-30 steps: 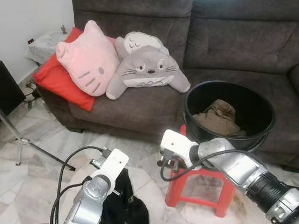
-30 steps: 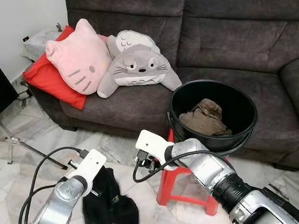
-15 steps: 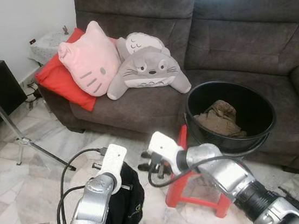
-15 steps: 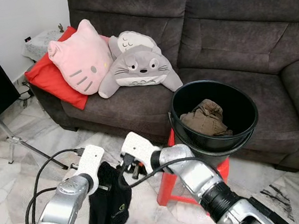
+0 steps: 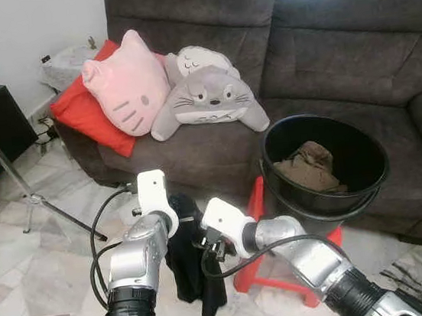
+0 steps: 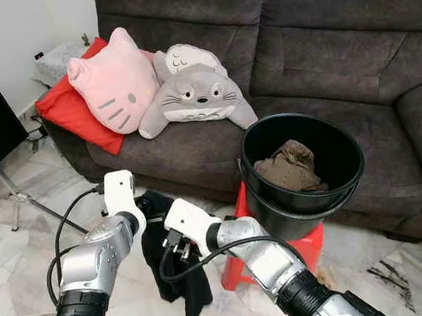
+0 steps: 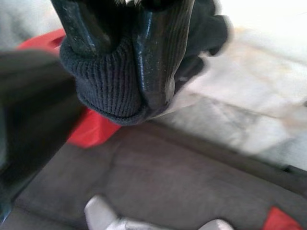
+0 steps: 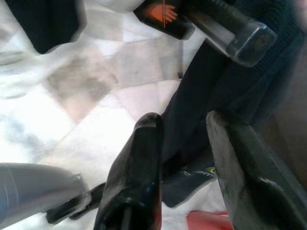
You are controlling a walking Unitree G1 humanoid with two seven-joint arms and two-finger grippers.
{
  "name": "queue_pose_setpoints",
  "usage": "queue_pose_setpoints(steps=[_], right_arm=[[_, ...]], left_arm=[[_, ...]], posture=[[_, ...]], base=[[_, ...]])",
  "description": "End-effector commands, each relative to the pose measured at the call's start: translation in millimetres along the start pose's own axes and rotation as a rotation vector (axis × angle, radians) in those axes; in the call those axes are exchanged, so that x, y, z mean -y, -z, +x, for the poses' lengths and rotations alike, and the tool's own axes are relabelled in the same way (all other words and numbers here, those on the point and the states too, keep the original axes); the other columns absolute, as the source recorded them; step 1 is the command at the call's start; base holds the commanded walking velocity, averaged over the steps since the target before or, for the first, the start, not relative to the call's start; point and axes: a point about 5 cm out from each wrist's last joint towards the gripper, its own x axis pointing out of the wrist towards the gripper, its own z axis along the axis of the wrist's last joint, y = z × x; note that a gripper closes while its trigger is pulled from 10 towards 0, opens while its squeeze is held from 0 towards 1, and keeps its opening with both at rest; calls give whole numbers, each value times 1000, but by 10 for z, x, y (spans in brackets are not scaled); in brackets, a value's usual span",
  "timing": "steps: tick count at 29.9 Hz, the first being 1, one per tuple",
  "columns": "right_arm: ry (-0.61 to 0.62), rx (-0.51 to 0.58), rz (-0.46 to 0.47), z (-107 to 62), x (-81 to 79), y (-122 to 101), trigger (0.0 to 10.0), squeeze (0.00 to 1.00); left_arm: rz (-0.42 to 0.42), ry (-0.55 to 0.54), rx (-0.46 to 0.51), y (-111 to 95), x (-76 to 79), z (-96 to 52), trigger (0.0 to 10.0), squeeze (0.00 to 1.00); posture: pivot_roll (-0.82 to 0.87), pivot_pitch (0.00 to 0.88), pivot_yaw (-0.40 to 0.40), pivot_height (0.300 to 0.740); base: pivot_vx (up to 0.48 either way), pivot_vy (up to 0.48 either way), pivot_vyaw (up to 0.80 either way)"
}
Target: Hang hanger
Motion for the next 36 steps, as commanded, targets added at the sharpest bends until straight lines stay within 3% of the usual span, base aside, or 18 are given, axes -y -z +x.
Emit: queue_pose_setpoints(steps=[1,2,3,5,8,14,18,22,23,25,33,36], right_arm=[[182,54,-22,-68,180,-56,10000,0],[296,86,-40,-111,256,-61,10000,0],[296,86,-40,-111,256,-61,10000,0],[447,118,-69,-182,320,-57,10000,0],[516,131,-42,-196,318,-41,10000,0],[440,222,72,-43,74,-68,10000,0],[407,270,43,43,-32,-125,10000,0],[423,276,-15,59,-30,-145,10000,0],[445,287,-59,52,-11,-151,10000,0],[477,295,-51,37,22,-141,10000,0],[766,320,88,-180,342,-59,10000,0],[849,333,143,-260,391,-20,10000,0]], left_arm=[[-36,67,80,-235,130,5,0,0],[-66,112,112,-322,197,3,0,0],[-66,112,112,-322,197,3,0,0],[-102,186,140,-447,298,-5,0,0],[-115,226,159,-534,350,-13,0,0],[-108,307,213,-765,476,-20,0,0],[-97,363,241,-872,564,-55,0,0],[-87,383,245,-893,590,-69,0,0],[-84,389,246,-894,594,-79,0,0],[-82,393,246,-888,595,-87,0,0],[-52,382,222,-772,552,-98,0,0],[-43,373,215,-738,530,-98,0,0]], posture=[[-19,0,-32,740],[-27,0,-24,740],[-27,0,-24,740],[-30,0,-15,740],[-32,0,-3,740],[-33,0,17,740],[-36,0,24,740],[-36,0,25,740],[-34,0,23,740],[-30,0,19,740],[-29,0,13,740],[-31,0,13,740]], base=[[0,0,0],[0,0,0],[0,0,0],[0,0,0],[0,0,0],[0,0,0],[0,0,0],[0,0,0],[0,0,0],[0,0,0],[0,0,0],[0,0,0]])
